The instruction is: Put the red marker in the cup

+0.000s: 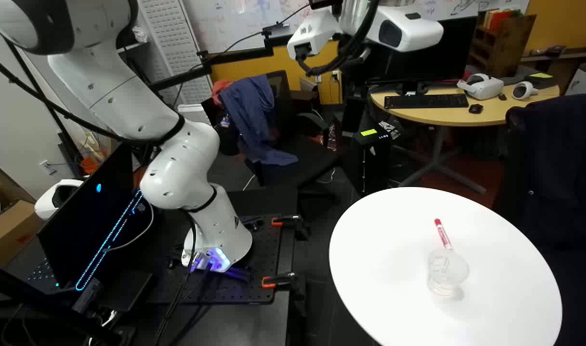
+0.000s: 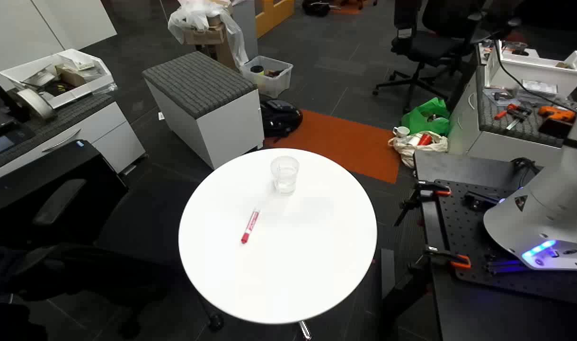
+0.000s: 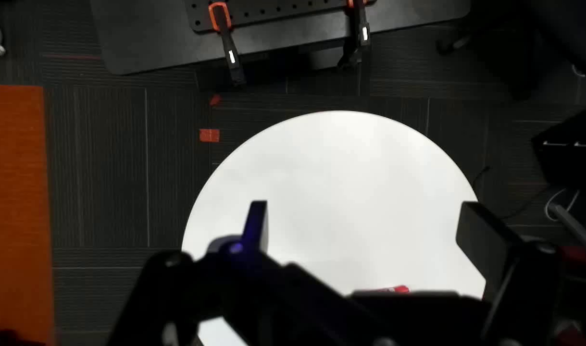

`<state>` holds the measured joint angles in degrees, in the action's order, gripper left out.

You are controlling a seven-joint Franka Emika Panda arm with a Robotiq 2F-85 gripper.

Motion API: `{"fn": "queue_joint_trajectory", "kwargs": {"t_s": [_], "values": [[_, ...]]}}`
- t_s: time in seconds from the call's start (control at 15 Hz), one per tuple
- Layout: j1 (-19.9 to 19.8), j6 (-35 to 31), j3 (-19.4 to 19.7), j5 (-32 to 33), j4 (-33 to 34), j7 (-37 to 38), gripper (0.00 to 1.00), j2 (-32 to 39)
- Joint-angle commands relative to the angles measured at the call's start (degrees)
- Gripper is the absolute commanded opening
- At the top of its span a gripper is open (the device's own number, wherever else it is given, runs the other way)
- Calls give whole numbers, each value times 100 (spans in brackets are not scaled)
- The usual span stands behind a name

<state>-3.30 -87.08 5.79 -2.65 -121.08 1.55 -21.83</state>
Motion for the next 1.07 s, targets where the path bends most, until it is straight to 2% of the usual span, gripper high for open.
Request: {"fn": "queue_joint_trajectory", "kwargs": {"t_s": [0.0,0.6,1.0], "values": [[-55,18,-43,-14,18,-18,100,9],[-55,-37,-59,11,8,3,100,28],[-57,-323,-115,127,66,89,100,244]]}}
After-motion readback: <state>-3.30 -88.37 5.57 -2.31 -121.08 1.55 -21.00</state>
